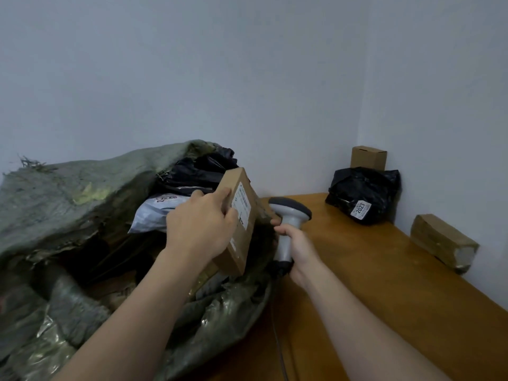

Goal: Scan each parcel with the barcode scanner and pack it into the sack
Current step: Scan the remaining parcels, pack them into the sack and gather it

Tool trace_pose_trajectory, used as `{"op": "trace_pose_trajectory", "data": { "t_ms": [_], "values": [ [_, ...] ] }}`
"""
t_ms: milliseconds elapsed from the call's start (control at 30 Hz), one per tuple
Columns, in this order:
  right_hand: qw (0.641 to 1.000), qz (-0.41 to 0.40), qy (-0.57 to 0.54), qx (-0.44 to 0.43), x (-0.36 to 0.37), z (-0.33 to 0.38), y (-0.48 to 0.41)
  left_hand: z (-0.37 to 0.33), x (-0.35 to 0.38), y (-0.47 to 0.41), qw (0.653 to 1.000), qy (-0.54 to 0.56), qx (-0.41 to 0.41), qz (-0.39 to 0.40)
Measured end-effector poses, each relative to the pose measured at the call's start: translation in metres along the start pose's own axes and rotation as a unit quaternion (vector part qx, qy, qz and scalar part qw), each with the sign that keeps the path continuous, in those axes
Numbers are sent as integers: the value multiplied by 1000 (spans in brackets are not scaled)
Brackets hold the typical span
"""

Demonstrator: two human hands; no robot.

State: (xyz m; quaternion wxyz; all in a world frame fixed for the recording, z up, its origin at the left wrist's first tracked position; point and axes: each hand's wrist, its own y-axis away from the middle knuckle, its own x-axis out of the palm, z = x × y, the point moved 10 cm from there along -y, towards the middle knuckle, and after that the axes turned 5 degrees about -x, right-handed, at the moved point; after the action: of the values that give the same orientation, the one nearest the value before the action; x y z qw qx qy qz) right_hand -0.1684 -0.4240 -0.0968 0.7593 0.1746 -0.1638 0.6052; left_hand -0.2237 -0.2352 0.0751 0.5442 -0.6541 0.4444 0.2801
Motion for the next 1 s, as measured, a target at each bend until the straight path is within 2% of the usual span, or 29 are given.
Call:
{"op": "trace_pose_trajectory", "data": {
  "t_ms": [100,167,300,567,733,1000],
  "values": [
    [996,2,-70,-49,-12,21,0,-13,7,-1,999,-29,16,13],
    [993,32,-89,-69,-13,31,2,-22,10,-4,999,-40,24,10],
    [991,31,-66,-110,-18,45,8,-37,11,-17,998,-49,28,29],
    [991,34,-62,-111,-23,49,18,-56,12,-30,994,-34,48,93],
    [984,54,-95,-140,-20,70,28,-52,12,-34,995,-79,51,20],
    [982,70,-90,-151,-18,77,40,-34,19,-39,997,-7,51,-56]
  ]
}}
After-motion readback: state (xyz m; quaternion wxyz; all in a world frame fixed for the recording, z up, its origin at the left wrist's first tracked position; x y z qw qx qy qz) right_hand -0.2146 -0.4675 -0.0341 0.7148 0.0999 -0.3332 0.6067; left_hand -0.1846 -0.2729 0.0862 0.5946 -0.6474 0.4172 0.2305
